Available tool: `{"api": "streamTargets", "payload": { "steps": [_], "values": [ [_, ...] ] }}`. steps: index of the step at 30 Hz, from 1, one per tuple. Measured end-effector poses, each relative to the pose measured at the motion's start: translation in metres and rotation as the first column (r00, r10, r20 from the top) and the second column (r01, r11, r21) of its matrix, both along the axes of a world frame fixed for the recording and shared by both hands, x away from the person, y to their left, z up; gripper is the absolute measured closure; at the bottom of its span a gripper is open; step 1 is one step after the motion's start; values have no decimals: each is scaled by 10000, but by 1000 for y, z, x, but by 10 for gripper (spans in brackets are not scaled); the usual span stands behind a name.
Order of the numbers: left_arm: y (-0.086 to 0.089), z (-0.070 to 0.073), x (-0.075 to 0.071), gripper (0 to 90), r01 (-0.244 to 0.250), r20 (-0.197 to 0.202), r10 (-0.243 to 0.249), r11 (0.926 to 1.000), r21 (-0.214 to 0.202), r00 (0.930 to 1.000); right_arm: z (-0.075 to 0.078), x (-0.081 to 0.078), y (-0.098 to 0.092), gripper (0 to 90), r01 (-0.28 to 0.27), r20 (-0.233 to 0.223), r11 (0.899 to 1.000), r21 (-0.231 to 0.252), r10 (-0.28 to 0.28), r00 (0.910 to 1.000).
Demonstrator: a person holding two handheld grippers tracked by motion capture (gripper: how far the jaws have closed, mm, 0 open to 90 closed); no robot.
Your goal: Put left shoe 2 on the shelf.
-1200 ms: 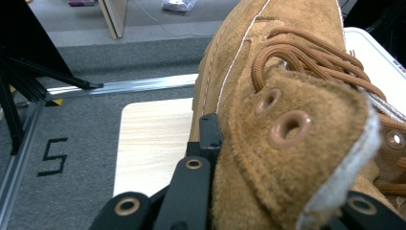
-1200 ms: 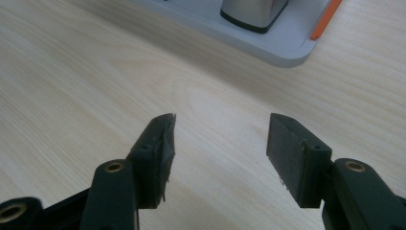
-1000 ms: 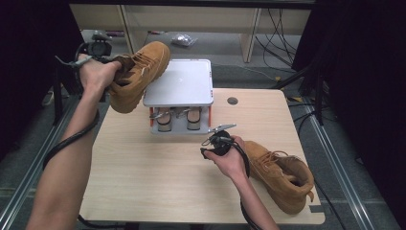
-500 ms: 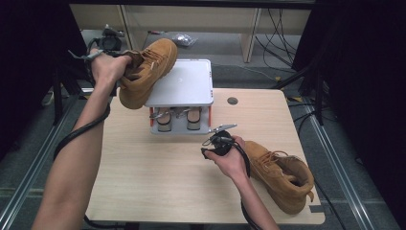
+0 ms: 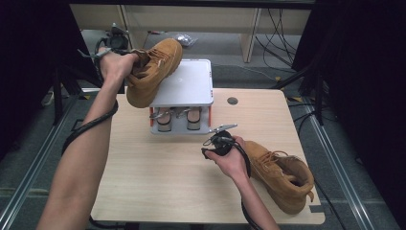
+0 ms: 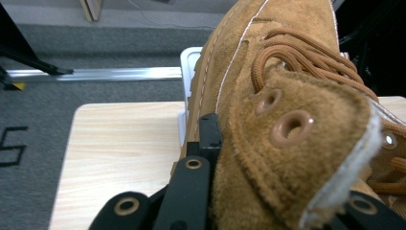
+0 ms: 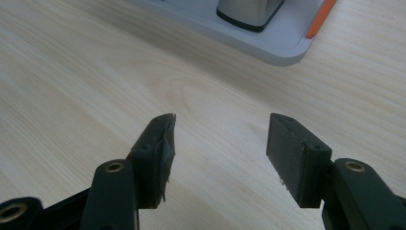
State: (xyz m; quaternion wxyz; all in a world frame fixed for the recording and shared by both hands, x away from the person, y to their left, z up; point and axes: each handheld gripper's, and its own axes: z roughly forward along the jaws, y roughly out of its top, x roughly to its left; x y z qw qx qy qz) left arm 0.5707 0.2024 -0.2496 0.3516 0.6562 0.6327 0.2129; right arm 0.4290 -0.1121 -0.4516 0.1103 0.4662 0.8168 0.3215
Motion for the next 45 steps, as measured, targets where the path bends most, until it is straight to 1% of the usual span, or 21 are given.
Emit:
{"api": "streamTargets", "payload": {
  "steps": [7,10,11,13,14,18,19,20,21,23,26,29,31,33,34,36,37,38,39,43,45],
  "values": [
    [-3,0,6,860,-113,-239,113,9999,-2,9997,-1,1,-1,436,28,14,10000,-16,-28,10000],
    [-5,0,9,849,-113,-297,116,9999,115,9995,-2,-1,1,436,76,-69,10000,41,-75,9999],
    [-5,-1,10,846,-93,-362,99,9998,167,9993,-3,0,0,436,-11,26,10000,4,10,10000],
    [-6,-1,12,838,-182,-509,195,9995,270,9985,-4,0,1,436,34,-47,10000,22,-34,10000],
    [-6,-2,14,831,-158,-476,171,9995,271,9987,-5,-1,2,436,14,-58,10000,27,-14,10000],
    [-1,-7,21,778,-270,-777,273,9996,53,9966,-5,-1,2,436,28,-99,10000,53,-28,9999],
    [1,-9,23,766,-393,-822,384,9992,-92,9959,-5,-1,2,436,39,-82,10000,54,-39,10000],
    [4,-10,24,748,-413,-897,405,9991,-73,9951,-5,0,2,436,47,-86,10000,77,-47,10000],
    [6,-10,24,745,-509,-941,478,9982,-310,9944,-5,0,1,436,63,-97,9999,94,-62,9999],
    [7,-10,24,721,-350,-895,311,9985,-417,9955,-5,0,1,436,5,-78,10000,59,-4,10000],
    [8,-10,24,651,-271,-761,240,9988,-401,9968,-6,0,2,436,44,-178,10000,83,-43,9998],
    [8,-10,24,540,-100,-482,94,9999,-133,9988,-5,-1,3,435,-1,-66,10000,86,1,10000],
    [7,-9,23,484,-18,-180,19,10000,74,9998,-6,-1,3,435,-40,-69,10000,52,40,10000],
    [8,-9,22,421,-27,107,26,9999,136,9999,-6,-1,3,435,-54,-59,10000,55,54,10000],
    [8,-8,21,389,-81,290,75,9998,197,9995,-5,-2,5,435,48,-149,9999,113,-46,9999],
    [9,-6,20,346,-38,722,24,9998,199,9974,-5,-1,4,435,-65,-50,9999,87,66,10000],
    [9,-5,19,331,-63,898,49,9999,153,9959,-5,-1,4,434,-49,-81,9999,89,50,10000],
    [10,-2,17,323,-113,991,132,9998,-192,9950,-5,-1,4,435,-53,-88,10000,77,54,9999],
    [10,0,16,317,-42,1036,74,9995,-312,9946,-5,-1,4,435,-32,-93,10000,75,32,10000],
    [11,17,6,320,65,1514,6,9989,-462,9885,-5,-2,5,435,92,-169,9998,147,-89,9998],
    [14,22,1,346,57,1625,25,9987,-501,9867,-4,-2,5,435,-14,-93,9999,107,15,10000]
  ]
}}
